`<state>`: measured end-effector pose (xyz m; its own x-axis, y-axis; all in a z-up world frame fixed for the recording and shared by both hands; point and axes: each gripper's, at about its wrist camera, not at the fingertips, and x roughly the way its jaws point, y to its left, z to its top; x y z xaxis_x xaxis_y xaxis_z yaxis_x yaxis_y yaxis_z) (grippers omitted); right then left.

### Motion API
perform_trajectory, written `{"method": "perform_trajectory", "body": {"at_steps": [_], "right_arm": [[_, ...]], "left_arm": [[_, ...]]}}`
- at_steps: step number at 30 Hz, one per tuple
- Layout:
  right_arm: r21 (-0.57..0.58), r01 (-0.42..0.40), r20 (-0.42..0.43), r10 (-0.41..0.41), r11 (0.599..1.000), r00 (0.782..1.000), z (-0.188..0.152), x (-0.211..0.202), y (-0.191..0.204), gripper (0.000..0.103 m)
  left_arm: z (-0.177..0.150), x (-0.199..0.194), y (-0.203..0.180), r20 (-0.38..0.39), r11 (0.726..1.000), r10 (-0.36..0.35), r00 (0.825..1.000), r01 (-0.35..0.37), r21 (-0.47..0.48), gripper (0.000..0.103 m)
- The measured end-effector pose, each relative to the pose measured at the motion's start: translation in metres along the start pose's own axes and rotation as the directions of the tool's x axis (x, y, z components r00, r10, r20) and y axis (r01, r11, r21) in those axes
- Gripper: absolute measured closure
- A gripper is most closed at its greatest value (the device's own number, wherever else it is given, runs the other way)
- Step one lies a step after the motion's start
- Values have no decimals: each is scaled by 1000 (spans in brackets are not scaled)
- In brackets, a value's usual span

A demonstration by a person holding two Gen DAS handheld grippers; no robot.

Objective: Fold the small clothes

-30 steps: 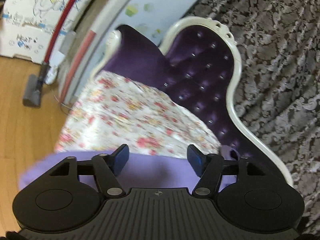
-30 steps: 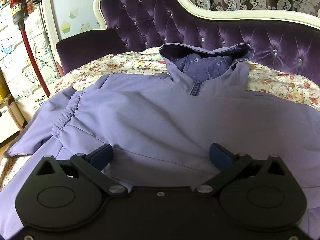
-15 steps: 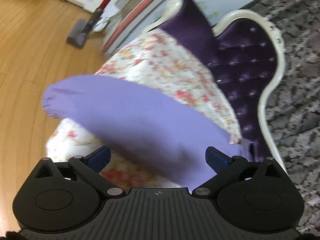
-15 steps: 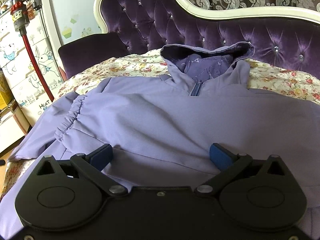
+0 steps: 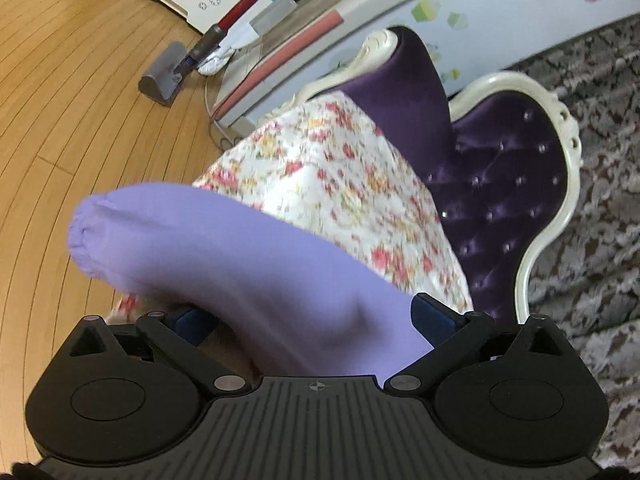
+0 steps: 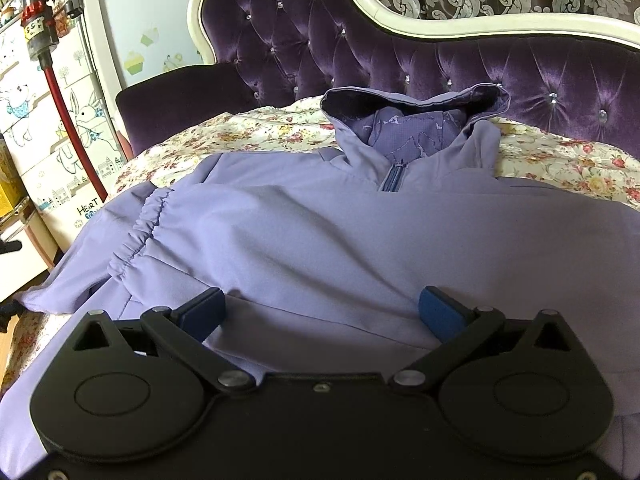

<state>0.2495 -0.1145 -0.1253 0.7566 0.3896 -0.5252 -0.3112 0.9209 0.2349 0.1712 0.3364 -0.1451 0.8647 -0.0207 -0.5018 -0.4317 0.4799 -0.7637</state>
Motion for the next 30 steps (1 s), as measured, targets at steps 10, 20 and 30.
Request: {"method": "perform_trajectory", "body": {"at_steps": [10,20,30], "right_arm": [[1,-2,-1,2,1000,1000,0,1,0,0],[10,-9,5,9,1000,1000,-2,1,-1,0],[78,-48,34,45,996,998,-3,-4,-13,0]], "left_arm": [[16,13,-5,69,989,119,991,-124,85,82],[26,-43,-107,181,952,-98,979,40,302,96],[-37,-53,-256,25,771,-334,942,258,582,96]]}}
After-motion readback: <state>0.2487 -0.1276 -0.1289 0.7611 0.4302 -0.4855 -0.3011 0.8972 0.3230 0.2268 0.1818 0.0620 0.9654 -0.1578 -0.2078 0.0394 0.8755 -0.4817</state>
